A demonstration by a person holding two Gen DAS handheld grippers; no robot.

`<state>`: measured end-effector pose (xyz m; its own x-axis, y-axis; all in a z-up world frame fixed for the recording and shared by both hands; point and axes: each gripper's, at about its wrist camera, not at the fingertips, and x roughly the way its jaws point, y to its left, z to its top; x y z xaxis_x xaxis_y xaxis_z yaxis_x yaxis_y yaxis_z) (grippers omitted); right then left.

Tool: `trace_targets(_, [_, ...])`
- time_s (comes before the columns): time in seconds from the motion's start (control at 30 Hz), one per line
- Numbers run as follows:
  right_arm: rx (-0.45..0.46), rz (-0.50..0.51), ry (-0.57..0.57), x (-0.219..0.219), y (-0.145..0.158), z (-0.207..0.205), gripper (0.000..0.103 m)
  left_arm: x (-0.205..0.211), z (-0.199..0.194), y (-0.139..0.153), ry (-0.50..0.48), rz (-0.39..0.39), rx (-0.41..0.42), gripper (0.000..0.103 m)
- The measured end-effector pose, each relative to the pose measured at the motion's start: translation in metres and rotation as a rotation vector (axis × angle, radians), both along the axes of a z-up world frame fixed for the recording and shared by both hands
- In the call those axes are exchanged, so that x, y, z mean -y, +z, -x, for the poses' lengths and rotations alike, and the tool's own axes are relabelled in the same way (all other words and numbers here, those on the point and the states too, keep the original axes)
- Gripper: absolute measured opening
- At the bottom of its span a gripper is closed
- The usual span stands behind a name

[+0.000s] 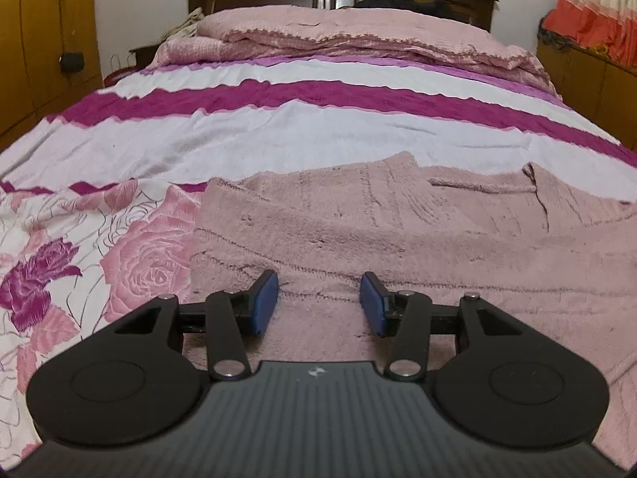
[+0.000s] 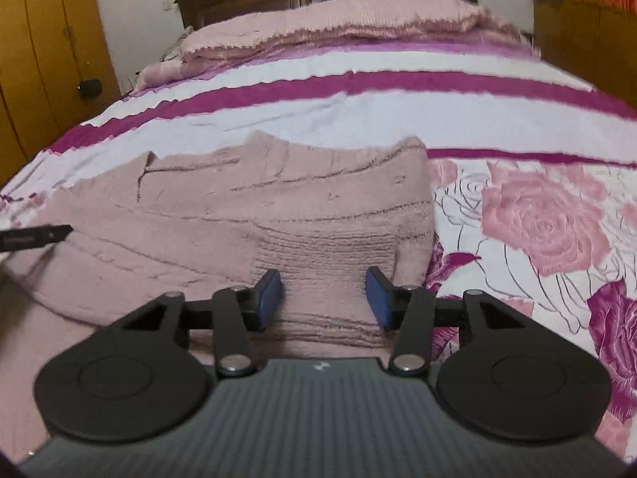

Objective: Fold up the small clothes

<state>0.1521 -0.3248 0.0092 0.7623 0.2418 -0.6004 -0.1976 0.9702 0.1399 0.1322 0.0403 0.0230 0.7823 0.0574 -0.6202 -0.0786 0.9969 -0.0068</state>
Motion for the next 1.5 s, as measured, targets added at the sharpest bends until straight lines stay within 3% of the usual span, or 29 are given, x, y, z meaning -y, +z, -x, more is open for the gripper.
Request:
trace_targets(0.33, [0.031, -0.045, -0.027, 0.008, 0.039, 0.049, 0.051, -0.003, 0.043, 0.035, 0.032, 0.029, -0.040, 0.055])
trace_targets(0.47, [0.045, -0.071, 0.000, 0.007, 0.052, 0.084, 0.051, -0.005, 0.075, 0.051, -0.028, 0.078, -0.087, 0.055])
trace_targets(0.53, [0.064, -0.059, 0.022, 0.003, 0.057, 0.102, 0.061, -0.004, 0.094, 0.057, -0.067, 0.084, -0.108, 0.055])
trace_targets(0.57, [0.072, -0.050, 0.039, -0.001, 0.059, 0.111, 0.067, -0.002, 0.103, 0.059, -0.081, 0.074, -0.115, 0.055])
trace_targets(0.7, [0.063, -0.020, 0.122, -0.014, 0.061, 0.142, 0.067, 0.002, 0.143, 0.063, -0.112, 0.019, -0.132, 0.055])
trace_targets(0.9, [0.033, 0.050, 0.216, -0.033, 0.055, 0.178, 0.067, -0.008, 0.192, 0.064, -0.177, 0.016, -0.180, 0.055])
trace_targets(1.1, [0.006, 0.074, 0.281, -0.040, 0.048, 0.207, 0.067, -0.014, 0.239, 0.068, -0.182, -0.074, -0.177, 0.070])
trace_targets(1.23, [-0.001, 0.151, 0.340, -0.047, 0.047, 0.227, 0.067, -0.005, 0.266, 0.070, -0.247, -0.104, -0.162, 0.078])
trace_targets(1.33, [-0.022, 0.201, 0.377, -0.051, 0.045, 0.238, 0.067, 0.009, 0.282, 0.071, -0.315, -0.124, -0.157, 0.079])
trace_targets(1.5, [-0.083, 0.245, 0.409, -0.056, 0.037, 0.244, 0.067, 0.029, 0.288, 0.056, -0.419, -0.143, -0.234, 0.079])
